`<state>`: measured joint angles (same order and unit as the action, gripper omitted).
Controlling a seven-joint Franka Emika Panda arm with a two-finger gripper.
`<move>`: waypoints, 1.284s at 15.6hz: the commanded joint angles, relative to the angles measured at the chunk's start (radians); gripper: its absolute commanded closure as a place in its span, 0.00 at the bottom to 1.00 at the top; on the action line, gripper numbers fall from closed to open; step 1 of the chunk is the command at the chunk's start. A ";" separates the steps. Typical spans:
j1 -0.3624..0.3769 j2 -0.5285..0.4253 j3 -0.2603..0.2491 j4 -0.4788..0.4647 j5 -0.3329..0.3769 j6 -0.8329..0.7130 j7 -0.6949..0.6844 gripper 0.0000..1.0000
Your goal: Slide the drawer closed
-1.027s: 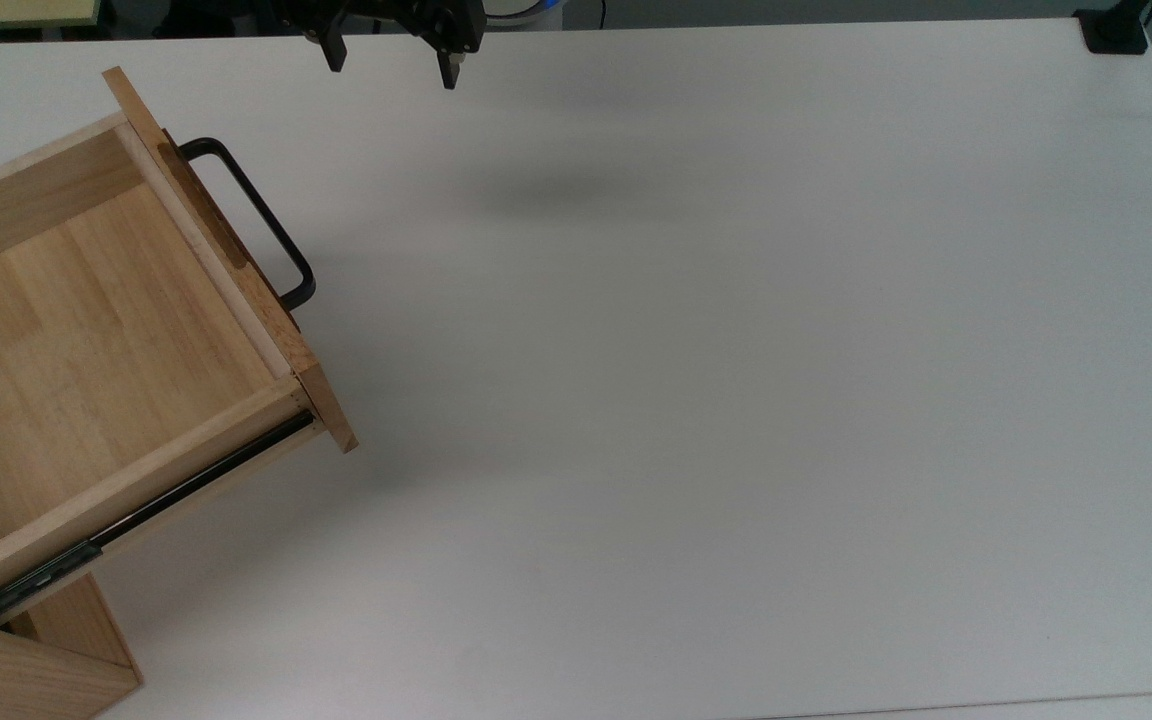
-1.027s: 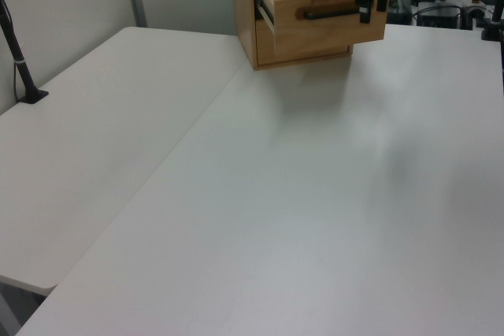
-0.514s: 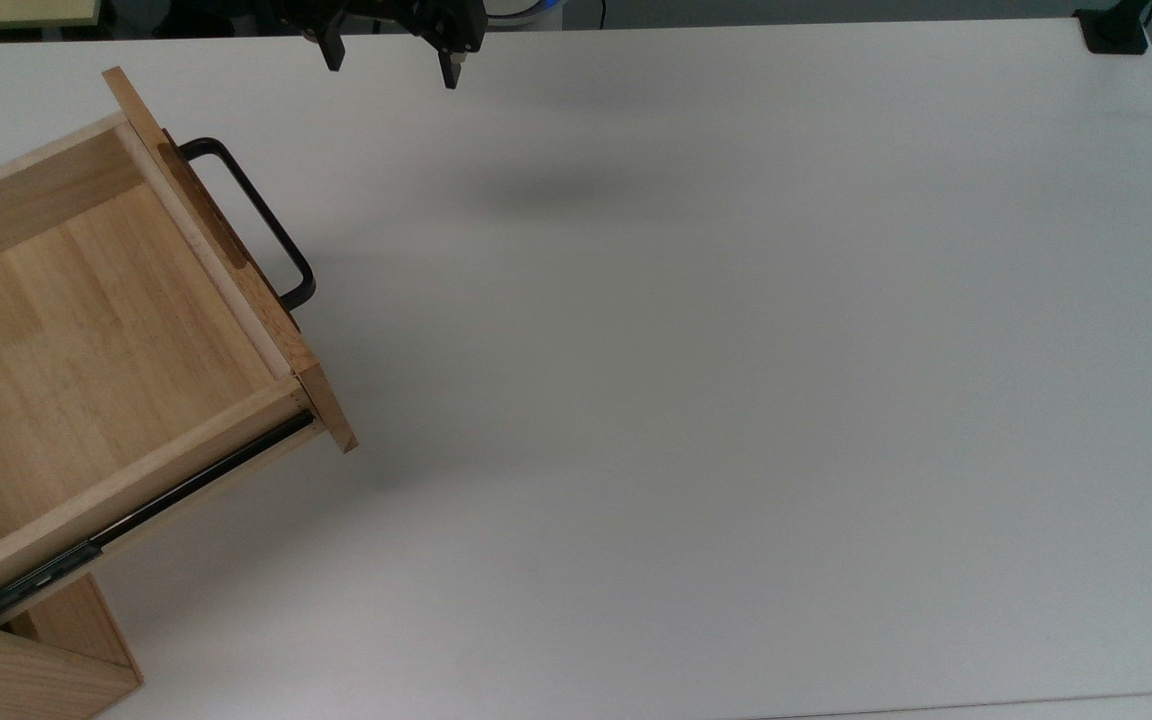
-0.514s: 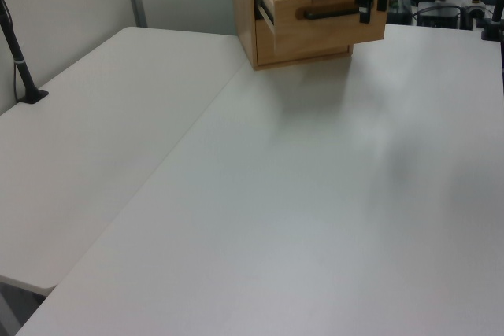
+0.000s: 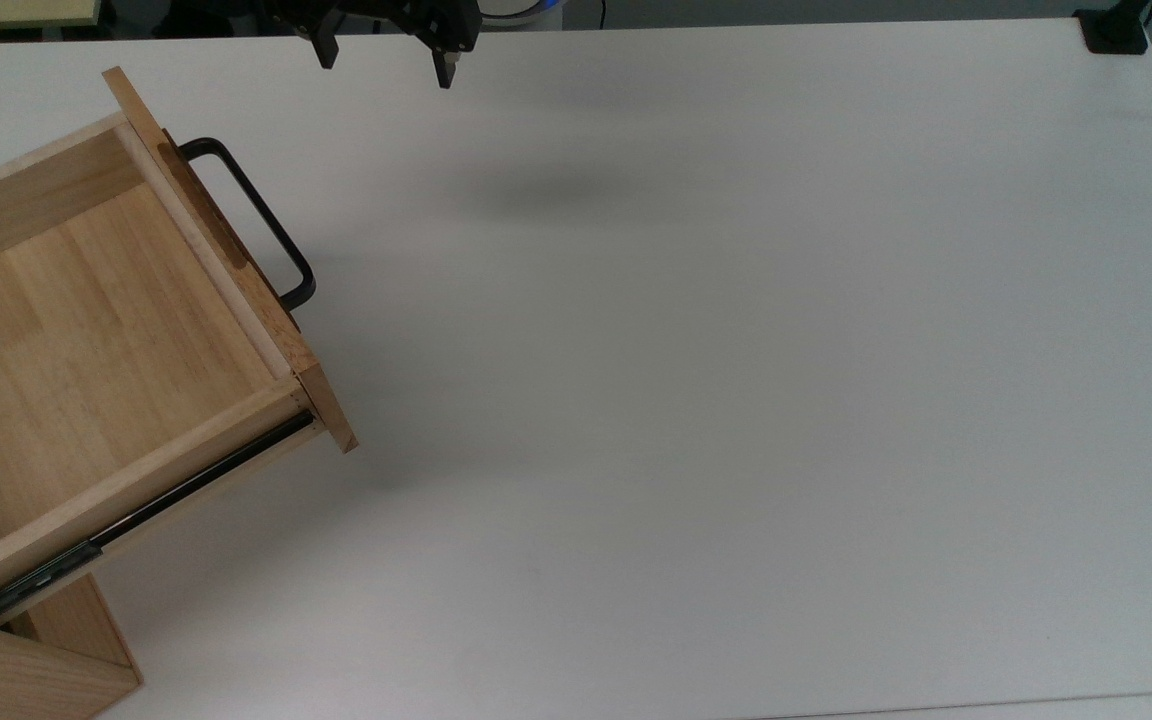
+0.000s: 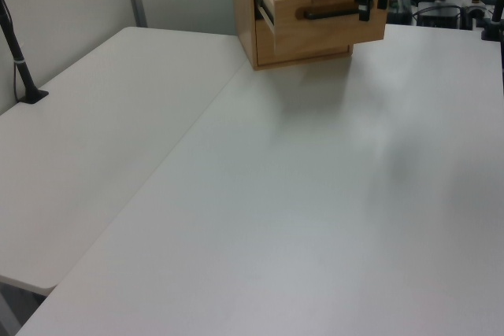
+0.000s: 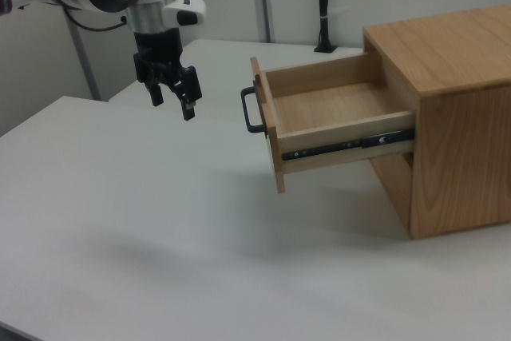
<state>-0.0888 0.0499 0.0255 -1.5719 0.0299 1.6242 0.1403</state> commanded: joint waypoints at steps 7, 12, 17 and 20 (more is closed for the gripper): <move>0.009 0.001 -0.004 0.023 -0.011 -0.037 0.114 0.00; 0.009 0.004 -0.003 0.023 -0.011 -0.023 0.154 0.04; 0.008 0.005 -0.003 0.029 -0.001 -0.021 0.248 0.23; 0.008 0.005 -0.003 0.029 0.002 0.000 0.359 0.52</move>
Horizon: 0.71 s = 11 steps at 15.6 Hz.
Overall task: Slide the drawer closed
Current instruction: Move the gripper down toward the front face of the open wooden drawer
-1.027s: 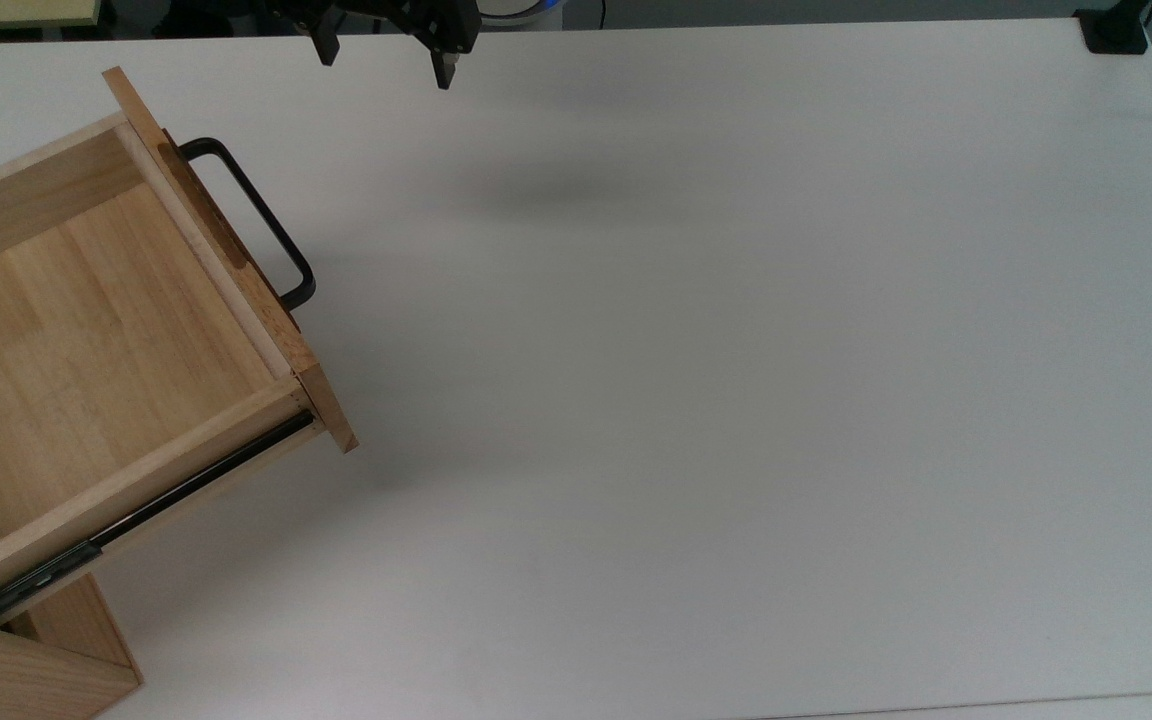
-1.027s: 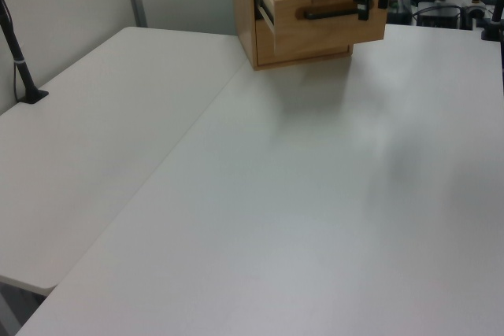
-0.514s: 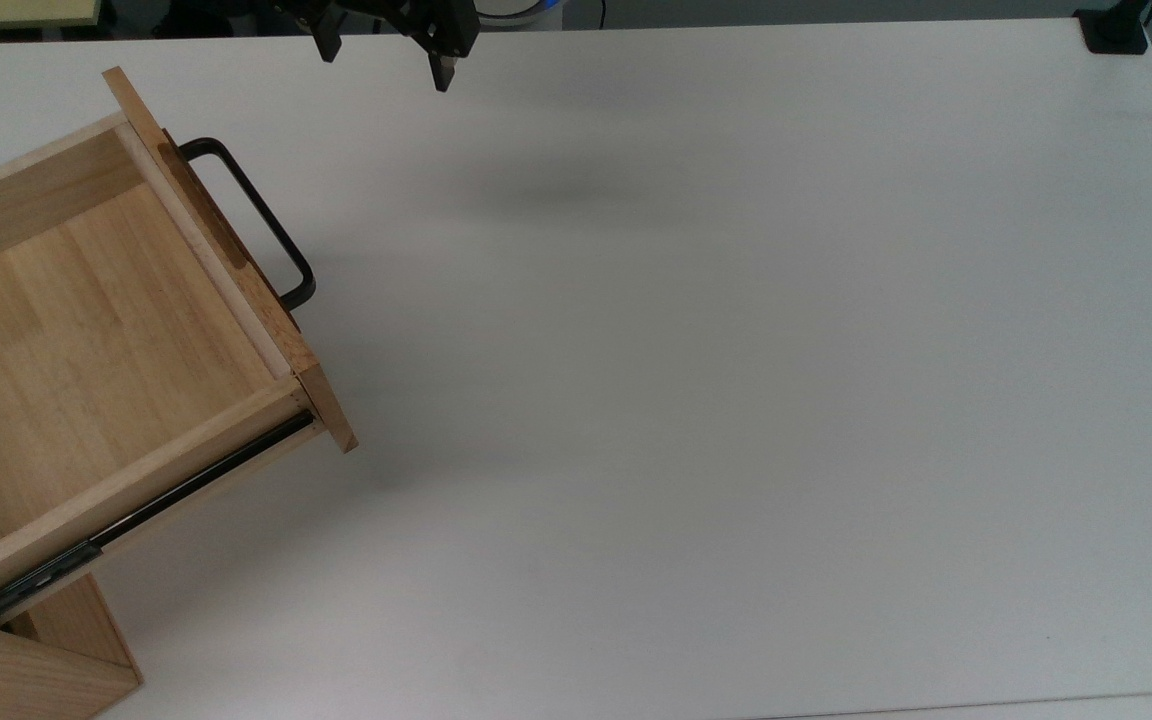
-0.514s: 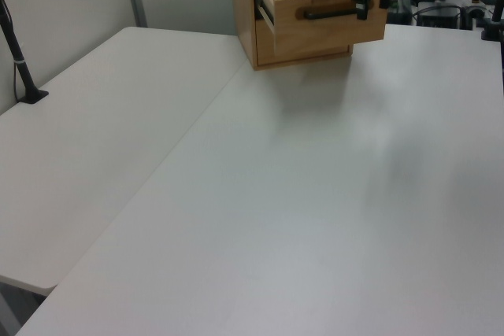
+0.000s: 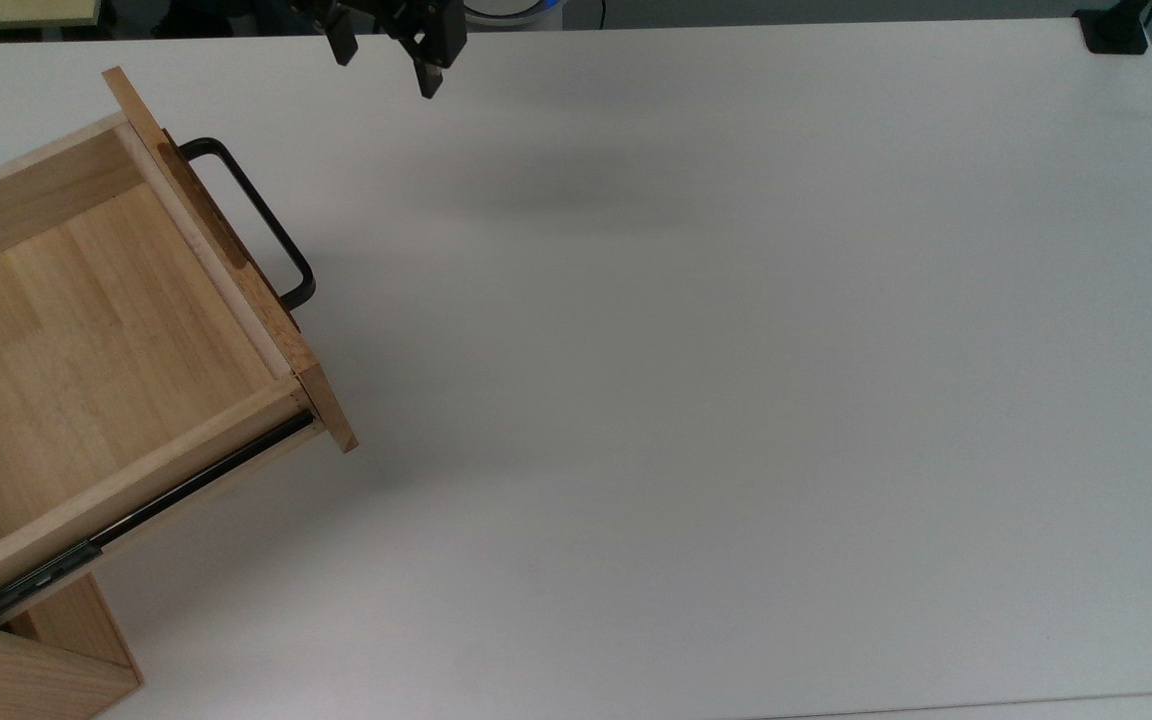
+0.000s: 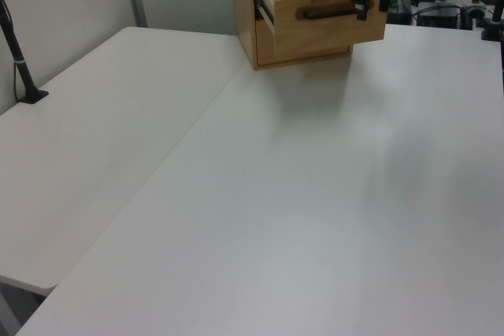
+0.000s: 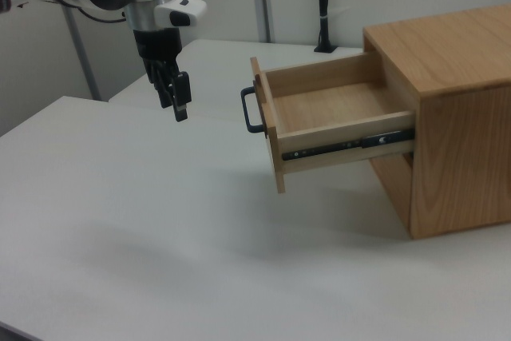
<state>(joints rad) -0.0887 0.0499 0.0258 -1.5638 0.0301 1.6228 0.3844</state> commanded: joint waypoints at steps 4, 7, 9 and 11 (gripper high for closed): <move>0.009 0.027 -0.003 0.022 -0.009 0.038 0.267 0.76; 0.001 0.054 -0.006 0.021 -0.021 0.156 0.394 0.77; 0.001 0.091 -0.004 0.021 -0.080 0.207 0.459 0.77; 0.006 0.132 -0.010 0.028 -0.119 0.233 0.516 0.77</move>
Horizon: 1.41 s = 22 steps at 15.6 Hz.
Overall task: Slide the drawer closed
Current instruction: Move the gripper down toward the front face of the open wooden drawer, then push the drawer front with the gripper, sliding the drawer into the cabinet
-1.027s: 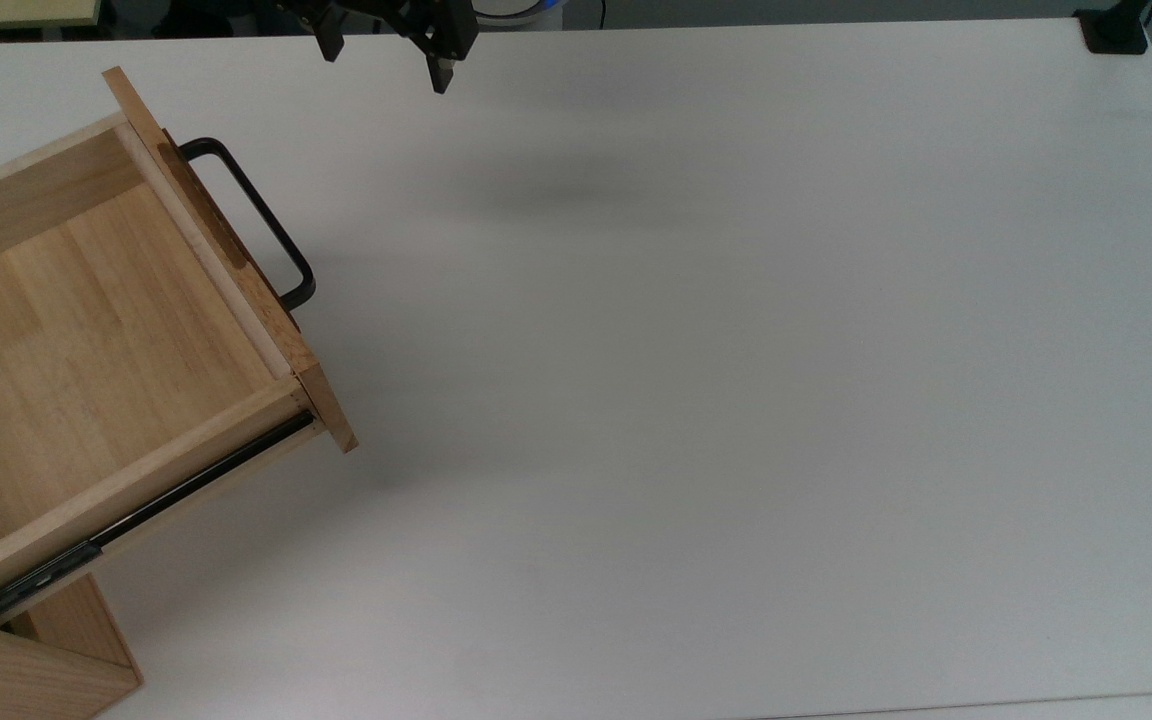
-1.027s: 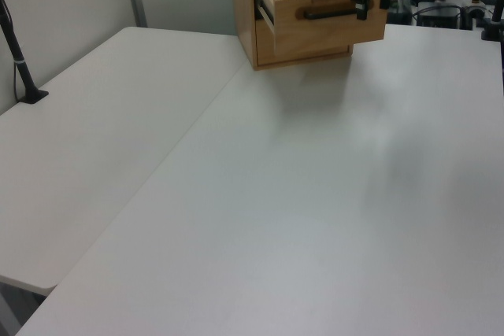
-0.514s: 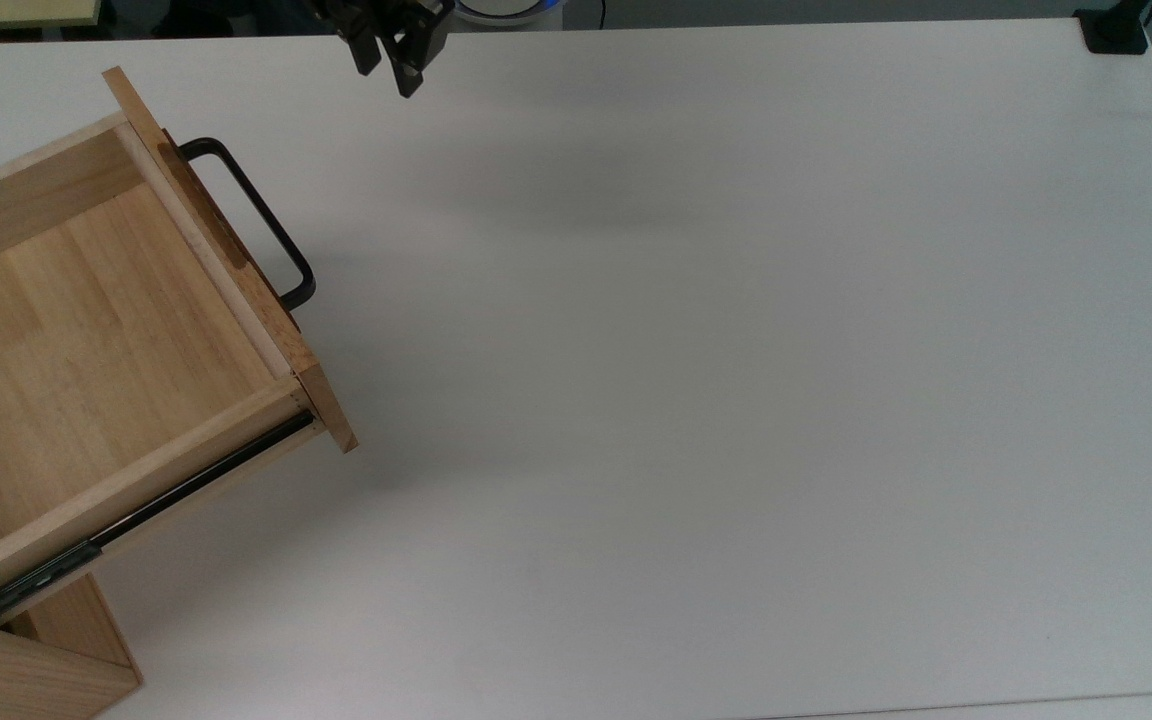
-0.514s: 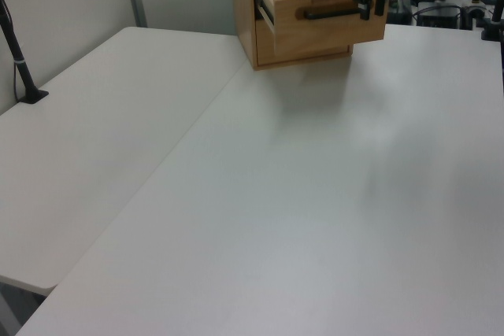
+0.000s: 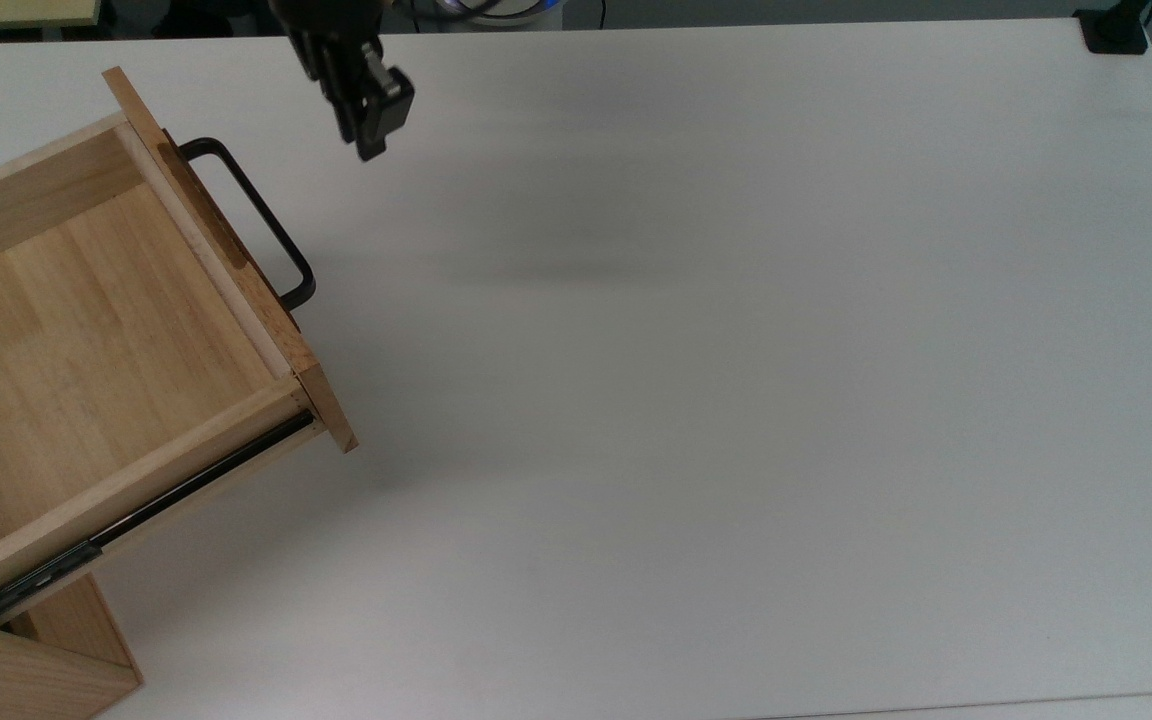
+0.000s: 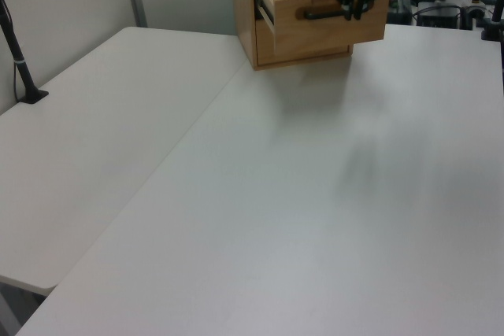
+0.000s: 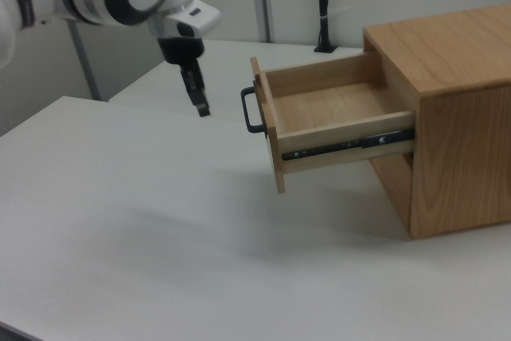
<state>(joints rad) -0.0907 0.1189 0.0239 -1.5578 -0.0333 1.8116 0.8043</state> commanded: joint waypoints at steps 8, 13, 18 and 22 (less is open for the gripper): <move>-0.007 0.176 -0.057 0.096 -0.145 0.199 0.150 0.84; -0.044 0.192 -0.090 0.105 -0.152 0.345 0.147 0.84; -0.083 0.243 -0.099 0.108 -0.224 0.510 0.150 0.84; -0.126 0.298 -0.113 0.131 -0.238 0.635 0.148 0.84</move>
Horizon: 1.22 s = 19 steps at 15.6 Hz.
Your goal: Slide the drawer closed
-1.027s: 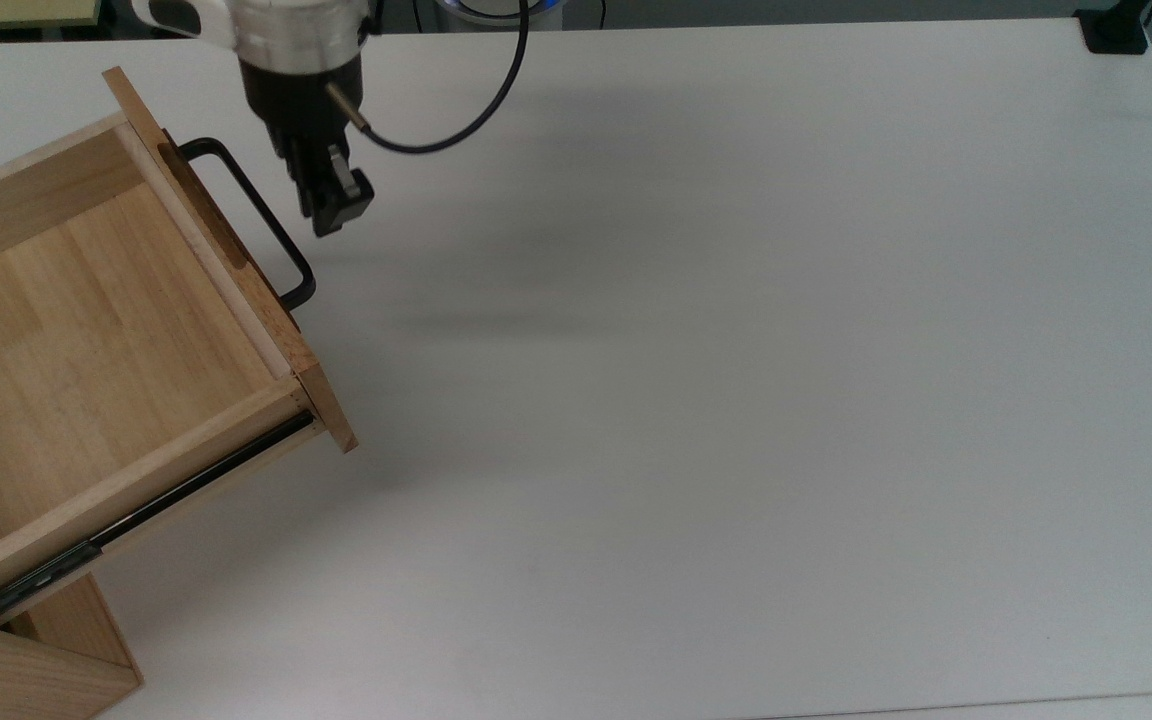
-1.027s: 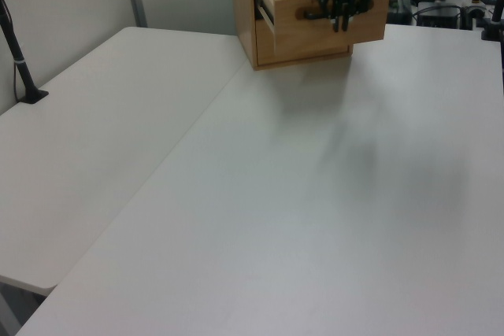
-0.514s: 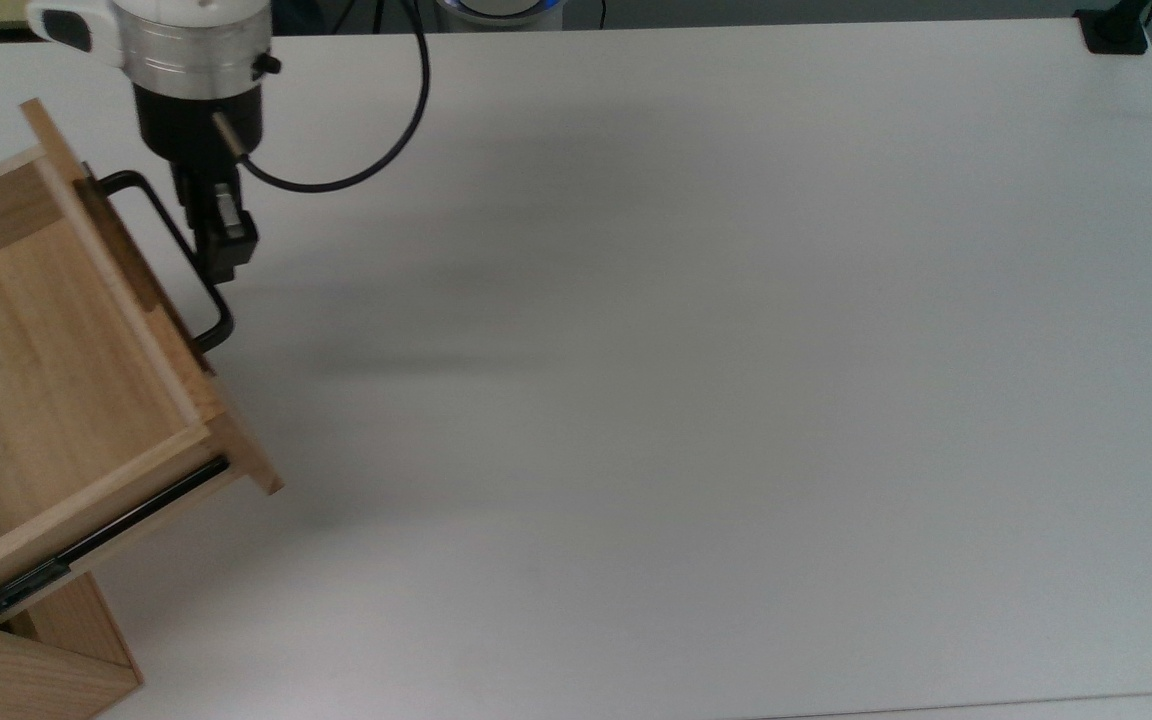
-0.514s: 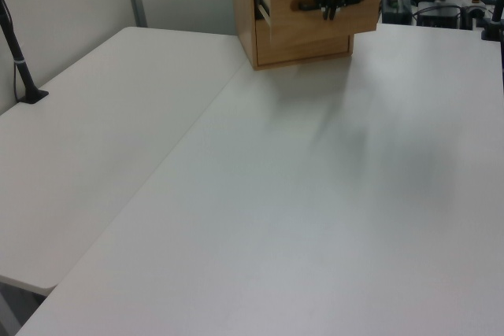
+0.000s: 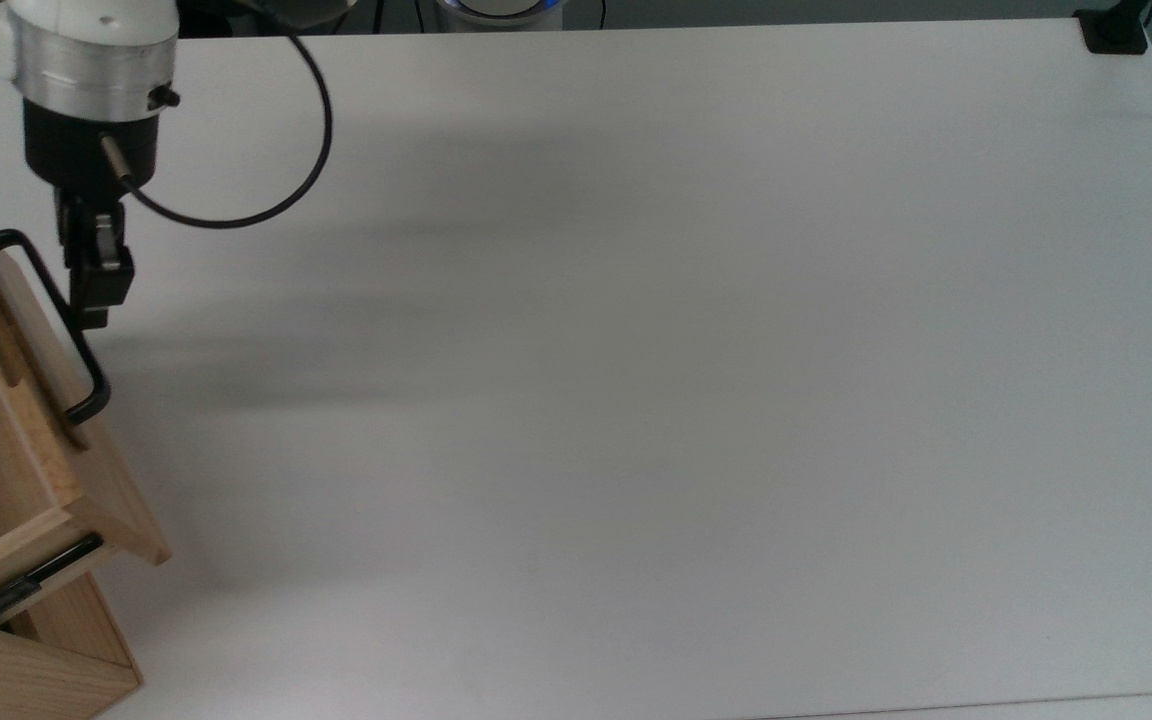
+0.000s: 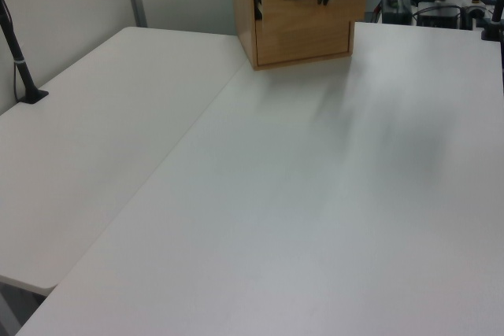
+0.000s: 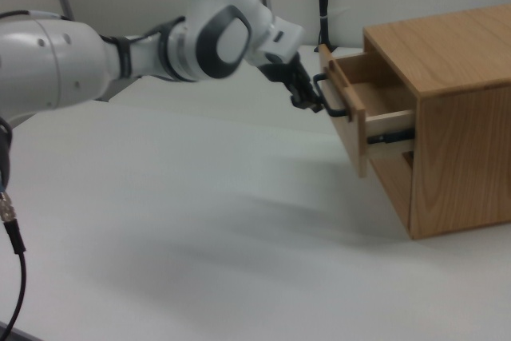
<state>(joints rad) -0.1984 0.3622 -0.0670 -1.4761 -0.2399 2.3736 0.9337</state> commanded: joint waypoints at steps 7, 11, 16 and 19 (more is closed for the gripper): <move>-0.062 0.078 -0.039 0.062 -0.058 0.217 0.010 0.83; -0.085 0.119 -0.042 0.063 -0.114 0.331 0.010 0.83; -0.105 0.103 -0.040 0.056 -0.119 0.357 0.004 0.83; -0.093 0.000 -0.024 -0.024 -0.101 0.262 -0.018 0.81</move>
<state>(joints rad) -0.2904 0.4569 -0.0953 -1.4413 -0.3313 2.6998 0.9315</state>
